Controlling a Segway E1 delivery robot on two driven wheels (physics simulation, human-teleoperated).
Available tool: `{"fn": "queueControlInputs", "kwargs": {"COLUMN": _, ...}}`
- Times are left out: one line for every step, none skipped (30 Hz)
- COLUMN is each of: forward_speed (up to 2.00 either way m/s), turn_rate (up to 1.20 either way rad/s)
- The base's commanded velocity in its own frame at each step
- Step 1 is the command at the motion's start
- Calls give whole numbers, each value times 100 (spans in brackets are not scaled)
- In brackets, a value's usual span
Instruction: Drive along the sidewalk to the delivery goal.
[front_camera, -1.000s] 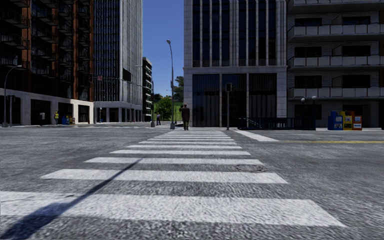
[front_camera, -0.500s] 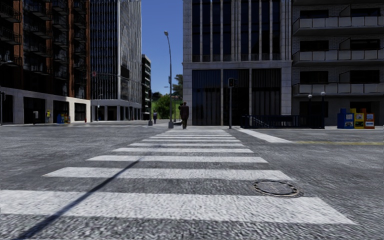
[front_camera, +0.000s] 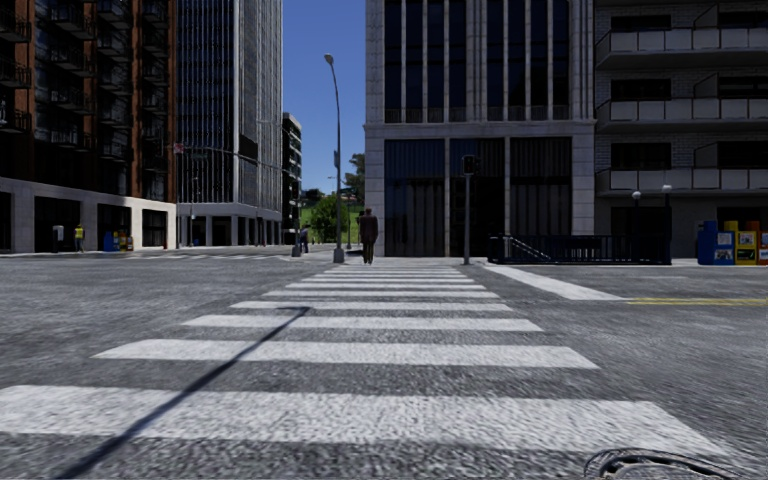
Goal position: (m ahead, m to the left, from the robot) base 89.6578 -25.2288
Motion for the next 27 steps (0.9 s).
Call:
{"fn": "queueControlInputs", "kwargs": {"forward_speed": 200, "turn_rate": 0}}
{"fn": "queueControlInputs", "kwargs": {"forward_speed": 200, "turn_rate": 0}}
{"fn": "queueControlInputs", "kwargs": {"forward_speed": 200, "turn_rate": 0}}
{"fn": "queueControlInputs", "kwargs": {"forward_speed": 200, "turn_rate": 0}}
{"fn": "queueControlInputs", "kwargs": {"forward_speed": 200, "turn_rate": 0}}
{"fn": "queueControlInputs", "kwargs": {"forward_speed": 200, "turn_rate": 0}}
{"fn": "queueControlInputs", "kwargs": {"forward_speed": 200, "turn_rate": 0}}
{"fn": "queueControlInputs", "kwargs": {"forward_speed": 200, "turn_rate": 0}}
{"fn": "queueControlInputs", "kwargs": {"forward_speed": 200, "turn_rate": 0}}
{"fn": "queueControlInputs", "kwargs": {"forward_speed": 200, "turn_rate": 0}}
{"fn": "queueControlInputs", "kwargs": {"forward_speed": 200, "turn_rate": 0}}
{"fn": "queueControlInputs", "kwargs": {"forward_speed": 200, "turn_rate": 0}}
{"fn": "queueControlInputs", "kwargs": {"forward_speed": 200, "turn_rate": 0}}
{"fn": "queueControlInputs", "kwargs": {"forward_speed": 200, "turn_rate": 0}}
{"fn": "queueControlInputs", "kwargs": {"forward_speed": 200, "turn_rate": 0}}
{"fn": "queueControlInputs", "kwargs": {"forward_speed": 200, "turn_rate": 0}}
{"fn": "queueControlInputs", "kwargs": {"forward_speed": 200, "turn_rate": 0}}
{"fn": "queueControlInputs", "kwargs": {"forward_speed": 200, "turn_rate": 0}}
{"fn": "queueControlInputs", "kwargs": {"forward_speed": 200, "turn_rate": 0}}
{"fn": "queueControlInputs", "kwargs": {"forward_speed": 200, "turn_rate": 0}}
{"fn": "queueControlInputs", "kwargs": {"forward_speed": 200, "turn_rate": 0}}
{"fn": "queueControlInputs", "kwargs": {"forward_speed": 200, "turn_rate": 0}}
{"fn": "queueControlInputs", "kwargs": {"forward_speed": 200, "turn_rate": 0}}
{"fn": "queueControlInputs", "kwargs": {"forward_speed": 200, "turn_rate": 0}}
{"fn": "queueControlInputs", "kwargs": {"forward_speed": 200, "turn_rate": 0}}
{"fn": "queueControlInputs", "kwargs": {"forward_speed": 200, "turn_rate": 0}}
{"fn": "queueControlInputs", "kwargs": {"forward_speed": 200, "turn_rate": 0}}
